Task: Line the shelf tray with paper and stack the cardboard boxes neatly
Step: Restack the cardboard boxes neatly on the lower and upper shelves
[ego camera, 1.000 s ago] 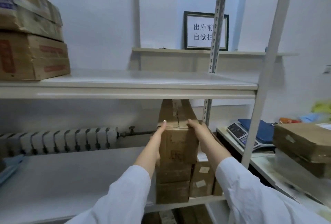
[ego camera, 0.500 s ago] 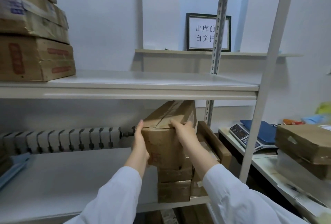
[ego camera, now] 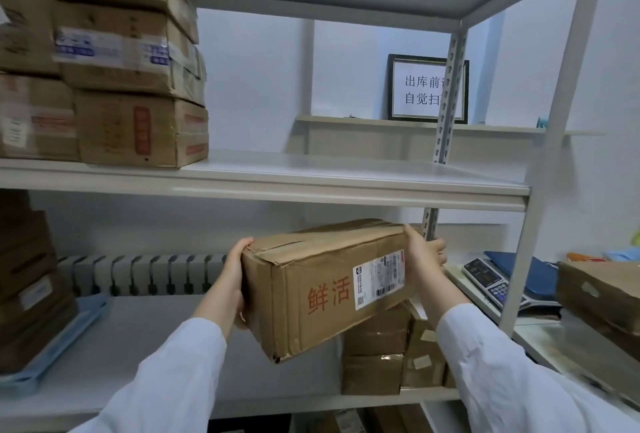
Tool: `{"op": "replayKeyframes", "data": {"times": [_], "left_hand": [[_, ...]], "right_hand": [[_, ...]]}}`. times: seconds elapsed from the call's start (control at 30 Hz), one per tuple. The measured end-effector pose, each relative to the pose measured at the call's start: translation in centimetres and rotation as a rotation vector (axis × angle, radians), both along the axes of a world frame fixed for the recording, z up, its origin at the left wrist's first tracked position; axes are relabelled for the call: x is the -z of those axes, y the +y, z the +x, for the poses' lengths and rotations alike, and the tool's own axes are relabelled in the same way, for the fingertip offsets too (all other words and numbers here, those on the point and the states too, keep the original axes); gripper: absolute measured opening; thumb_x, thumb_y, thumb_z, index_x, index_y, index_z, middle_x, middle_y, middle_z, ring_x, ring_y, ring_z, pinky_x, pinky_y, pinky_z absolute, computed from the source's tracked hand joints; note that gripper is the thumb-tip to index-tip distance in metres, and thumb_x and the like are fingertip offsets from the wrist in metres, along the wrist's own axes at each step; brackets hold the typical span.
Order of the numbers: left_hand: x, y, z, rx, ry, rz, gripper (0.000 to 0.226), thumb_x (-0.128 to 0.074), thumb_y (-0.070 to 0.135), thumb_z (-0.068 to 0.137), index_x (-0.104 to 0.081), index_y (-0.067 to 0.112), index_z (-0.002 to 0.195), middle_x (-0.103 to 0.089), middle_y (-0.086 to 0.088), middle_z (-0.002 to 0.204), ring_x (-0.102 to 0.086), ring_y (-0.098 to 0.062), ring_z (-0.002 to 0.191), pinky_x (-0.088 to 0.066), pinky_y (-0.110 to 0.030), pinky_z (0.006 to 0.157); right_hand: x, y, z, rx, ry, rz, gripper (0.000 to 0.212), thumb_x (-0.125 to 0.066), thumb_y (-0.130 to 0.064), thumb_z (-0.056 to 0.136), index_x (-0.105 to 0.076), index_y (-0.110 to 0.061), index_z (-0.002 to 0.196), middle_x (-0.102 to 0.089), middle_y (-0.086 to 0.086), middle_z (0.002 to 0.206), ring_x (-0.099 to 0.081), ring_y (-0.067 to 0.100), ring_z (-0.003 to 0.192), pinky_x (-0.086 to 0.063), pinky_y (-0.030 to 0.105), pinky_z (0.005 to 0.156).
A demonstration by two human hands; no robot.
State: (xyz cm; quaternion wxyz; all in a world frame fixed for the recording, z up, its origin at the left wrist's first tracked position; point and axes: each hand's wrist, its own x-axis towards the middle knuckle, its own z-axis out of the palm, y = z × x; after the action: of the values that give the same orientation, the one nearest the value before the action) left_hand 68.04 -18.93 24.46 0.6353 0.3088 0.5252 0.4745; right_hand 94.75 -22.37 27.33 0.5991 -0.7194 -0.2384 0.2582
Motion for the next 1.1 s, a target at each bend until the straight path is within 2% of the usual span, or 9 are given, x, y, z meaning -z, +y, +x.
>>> {"op": "replayKeyframes", "data": {"times": [0.1, 0.27, 0.47, 0.67, 0.83, 0.9, 0.93, 1.0, 1.1], "left_hand": [[-0.6, -0.5, -1.7, 0.041, 0.072, 0.016, 0.065, -0.061, 0.07, 0.058, -0.067, 0.012, 0.087, -0.065, -0.015, 0.1, -0.057, -0.037, 0.101, -0.038, -0.049, 0.1], [-2.4, -1.2, -3.5, 0.127, 0.087, 0.126, 0.051, -0.057, 0.063, 0.071, -0.067, 0.013, 0.073, -0.064, -0.013, 0.082, -0.058, -0.03, 0.082, -0.041, -0.036, 0.086], [-4.2, -2.6, -4.8, 0.168, 0.114, 0.159, 0.054, -0.055, 0.066, 0.072, -0.066, 0.012, 0.068, -0.062, -0.012, 0.072, -0.057, -0.029, 0.073, -0.041, -0.032, 0.078], [-7.2, -3.8, -5.5, 0.196, 0.103, 0.314, 0.044, -0.047, 0.051, 0.089, -0.055, 0.014, 0.066, -0.055, -0.006, 0.039, -0.054, -0.023, 0.051, -0.036, -0.025, 0.057], [-10.6, -4.3, -6.3, 0.123, 0.02, 0.474, 0.05, -0.044, 0.036, 0.094, -0.063, 0.016, 0.051, -0.057, -0.004, 0.047, -0.055, -0.012, 0.033, -0.038, -0.022, 0.053], [-11.9, -4.4, -6.4, 0.124, -0.061, 0.55, 0.063, -0.039, 0.027, 0.096, -0.065, 0.018, 0.04, -0.057, 0.004, 0.041, -0.057, -0.01, 0.04, -0.041, -0.015, 0.046], [-12.5, -4.5, -6.6, 0.112, -0.094, 0.566, 0.058, -0.038, 0.027, 0.096, -0.065, 0.019, 0.045, -0.058, 0.005, 0.041, -0.057, -0.012, 0.047, -0.042, -0.014, 0.047], [-13.5, -5.2, -7.1, 0.118, -0.141, 0.536, 0.04, -0.042, 0.043, 0.09, -0.061, 0.02, 0.063, -0.067, -0.002, 0.057, -0.059, -0.019, 0.061, -0.044, -0.023, 0.063], [-14.8, -5.8, -7.7, 0.114, -0.123, 0.38, 0.044, -0.048, 0.063, 0.067, -0.067, 0.026, 0.081, -0.067, -0.01, 0.107, -0.056, -0.03, 0.095, -0.036, -0.045, 0.091]], "right_hand": [[-0.5, -0.9, -0.1, 0.047, 0.021, 0.005, 0.087, -0.053, -0.055, 0.085, -0.012, -0.012, 0.149, -0.023, 0.018, 0.151, -0.026, 0.038, 0.136, -0.027, 0.05, 0.112], [-1.2, -2.2, -1.3, 0.065, -0.022, 0.057, 0.085, -0.05, -0.062, 0.077, -0.024, -0.014, 0.142, -0.041, 0.02, 0.137, -0.042, 0.037, 0.124, -0.036, 0.053, 0.104], [-3.3, -4.6, -2.4, 0.205, -0.087, 0.039, 0.073, -0.052, -0.054, 0.081, -0.03, -0.006, 0.133, -0.035, 0.021, 0.136, -0.033, 0.036, 0.125, -0.028, 0.047, 0.107], [-5.9, -8.4, -4.4, 0.336, -0.159, 0.155, 0.066, -0.048, -0.047, 0.085, -0.03, -0.004, 0.132, -0.032, 0.018, 0.138, -0.032, 0.033, 0.126, -0.024, 0.045, 0.106], [-9.7, -10.7, -6.4, 0.385, -0.259, 0.436, 0.061, -0.046, -0.049, 0.087, -0.032, -0.011, 0.132, -0.034, 0.011, 0.138, -0.031, 0.03, 0.13, -0.02, 0.046, 0.111], [-11.3, -11.0, -7.2, 0.337, -0.337, 0.564, 0.067, -0.042, -0.052, 0.09, -0.025, -0.015, 0.143, -0.03, 0.01, 0.146, -0.027, 0.03, 0.137, -0.017, 0.048, 0.115], [-12.0, -10.9, -7.7, 0.301, -0.411, 0.577, 0.072, -0.038, -0.054, 0.092, -0.016, -0.016, 0.149, -0.023, 0.009, 0.153, -0.02, 0.03, 0.142, -0.013, 0.05, 0.117], [-13.2, -10.4, -9.1, 0.198, -0.563, 0.527, 0.075, -0.029, -0.056, 0.095, 0.0, -0.017, 0.152, -0.001, 0.008, 0.161, -0.003, 0.029, 0.147, -0.003, 0.051, 0.119], [-13.9, -8.9, -12.3, -0.145, -0.603, 0.527, 0.066, -0.026, -0.052, 0.098, 0.001, -0.024, 0.152, 0.012, 0.005, 0.16, 0.012, 0.026, 0.147, 0.004, 0.05, 0.118]]}}
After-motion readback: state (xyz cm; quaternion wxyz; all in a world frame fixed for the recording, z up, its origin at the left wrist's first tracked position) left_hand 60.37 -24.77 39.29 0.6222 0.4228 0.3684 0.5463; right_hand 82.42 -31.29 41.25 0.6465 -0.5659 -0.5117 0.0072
